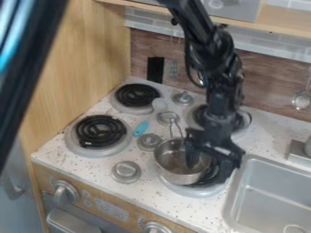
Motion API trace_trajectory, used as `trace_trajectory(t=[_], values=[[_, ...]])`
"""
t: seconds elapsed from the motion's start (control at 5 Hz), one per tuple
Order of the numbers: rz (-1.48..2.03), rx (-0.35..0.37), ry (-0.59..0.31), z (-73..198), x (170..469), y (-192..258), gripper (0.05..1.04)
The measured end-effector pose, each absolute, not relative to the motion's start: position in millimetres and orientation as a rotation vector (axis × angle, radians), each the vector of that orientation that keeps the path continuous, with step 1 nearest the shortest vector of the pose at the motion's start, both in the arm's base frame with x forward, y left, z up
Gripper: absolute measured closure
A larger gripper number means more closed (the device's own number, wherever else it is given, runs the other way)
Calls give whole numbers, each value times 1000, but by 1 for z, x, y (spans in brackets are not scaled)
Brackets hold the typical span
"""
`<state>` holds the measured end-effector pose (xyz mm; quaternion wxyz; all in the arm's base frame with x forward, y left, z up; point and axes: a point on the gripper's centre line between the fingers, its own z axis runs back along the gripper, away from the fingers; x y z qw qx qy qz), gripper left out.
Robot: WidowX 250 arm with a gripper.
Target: Put the silver pot to the left of the burner on the stove.
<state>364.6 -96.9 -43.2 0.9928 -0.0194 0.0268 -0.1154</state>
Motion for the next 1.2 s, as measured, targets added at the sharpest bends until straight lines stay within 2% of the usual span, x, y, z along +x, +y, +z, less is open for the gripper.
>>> trace_trajectory(t=[0.2,0.6,0.8,1.0,1.2], values=[[-239,-9,74,-53,365,-105,140],[-255,47,48,-55,366,-100,719],[-288,36,44,-53,365,-100,904],[-409,54,24,-36,371,-89,1001],[-492,79,-7,-7,378,-69,1017]])
